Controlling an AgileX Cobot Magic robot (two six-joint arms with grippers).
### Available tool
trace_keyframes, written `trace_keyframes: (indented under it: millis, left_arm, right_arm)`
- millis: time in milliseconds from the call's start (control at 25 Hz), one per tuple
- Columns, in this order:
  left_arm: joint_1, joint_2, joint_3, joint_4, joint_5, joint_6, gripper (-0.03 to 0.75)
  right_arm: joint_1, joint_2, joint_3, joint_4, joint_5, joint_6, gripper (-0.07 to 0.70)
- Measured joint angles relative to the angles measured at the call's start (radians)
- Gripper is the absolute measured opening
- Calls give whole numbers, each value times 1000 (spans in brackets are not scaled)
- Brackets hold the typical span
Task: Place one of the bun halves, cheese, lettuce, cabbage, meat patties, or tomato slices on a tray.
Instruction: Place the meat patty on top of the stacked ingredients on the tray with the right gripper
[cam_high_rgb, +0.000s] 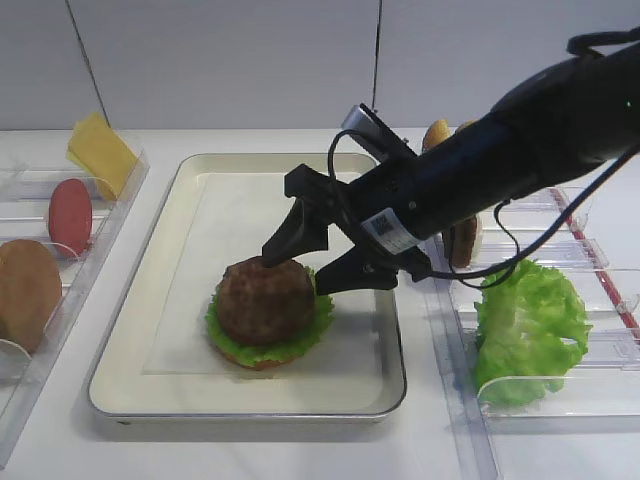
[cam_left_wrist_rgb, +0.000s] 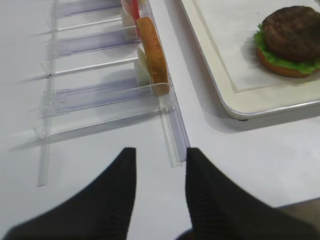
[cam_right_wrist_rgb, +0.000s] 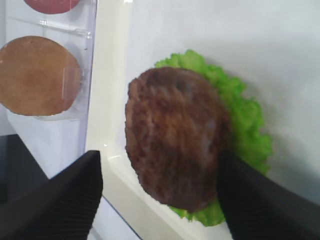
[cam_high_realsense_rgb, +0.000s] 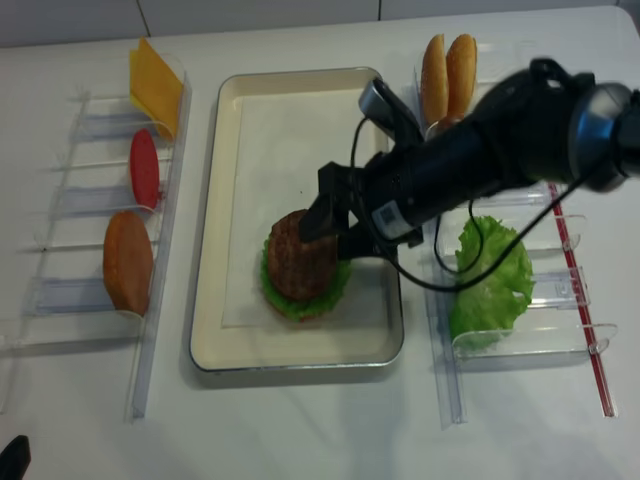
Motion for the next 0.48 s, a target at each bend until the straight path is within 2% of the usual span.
trace_keyframes:
  millis: [200,360,480]
  left_arm:
    - [0,0,0,0,0,0,224]
    - [0,0,0,0,0,0,224]
    - [0,0,0,0,0,0,224]
  right_arm:
    - [0,0,-106,-251,24,177,492]
    - [0,0,-175,-404,108,289,492]
    - [0,0,-225,-479,192,354,492]
